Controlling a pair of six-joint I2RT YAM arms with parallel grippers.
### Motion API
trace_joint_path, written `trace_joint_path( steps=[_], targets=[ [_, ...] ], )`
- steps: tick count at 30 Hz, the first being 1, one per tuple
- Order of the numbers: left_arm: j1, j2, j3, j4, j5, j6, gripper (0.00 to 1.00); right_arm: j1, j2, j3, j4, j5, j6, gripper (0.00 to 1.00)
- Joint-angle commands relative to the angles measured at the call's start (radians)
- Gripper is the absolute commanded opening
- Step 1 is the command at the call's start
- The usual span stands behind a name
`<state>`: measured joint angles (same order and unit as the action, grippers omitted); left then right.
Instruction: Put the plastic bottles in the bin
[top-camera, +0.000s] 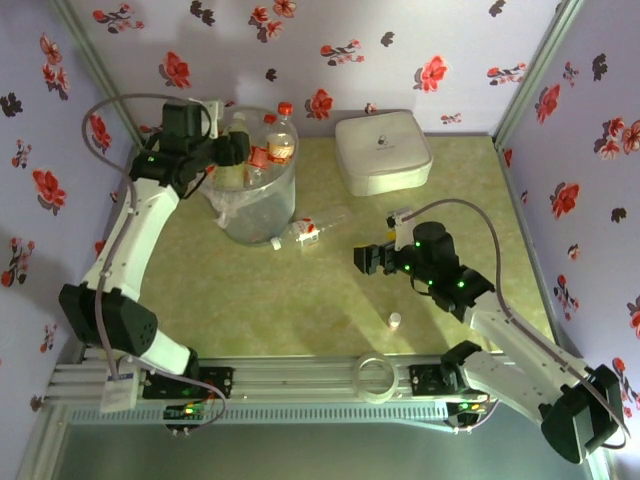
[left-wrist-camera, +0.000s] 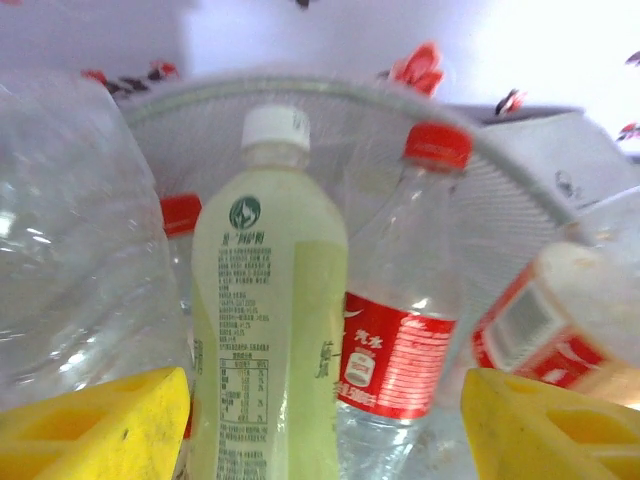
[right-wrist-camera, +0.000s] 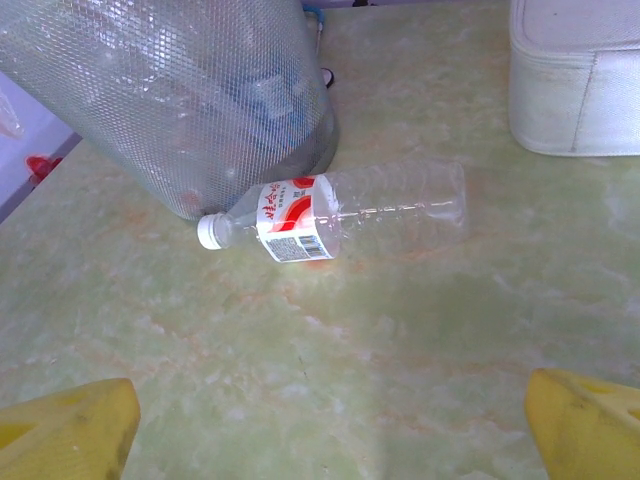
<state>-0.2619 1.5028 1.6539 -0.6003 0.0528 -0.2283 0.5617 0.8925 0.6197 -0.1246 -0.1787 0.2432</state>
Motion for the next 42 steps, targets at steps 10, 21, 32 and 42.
trace_joint_path(
  steps=[10, 21, 32, 42],
  targets=[
    [0.157, 0.026, 0.122, 0.022, 0.075, -0.047, 0.60, -0.005, 0.016, 0.009, 0.019, 0.007, 0.011, 0.99],
    [0.157, 0.201, 0.123, 0.076, 0.107, -0.048, 0.50, -0.003, -0.013, -0.025, 0.000, 0.015, 0.022, 0.99],
    [0.157, 0.119, 0.123, 0.051, 0.108, -0.030, 0.62, -0.003, 0.037, -0.013, 0.012, 0.029, 0.017, 0.99],
    [0.055, -0.032, 0.116, 0.018, 0.068, 0.029, 0.85, -0.005, 0.070, 0.064, -0.032, 0.154, 0.211, 0.99]
  ],
)
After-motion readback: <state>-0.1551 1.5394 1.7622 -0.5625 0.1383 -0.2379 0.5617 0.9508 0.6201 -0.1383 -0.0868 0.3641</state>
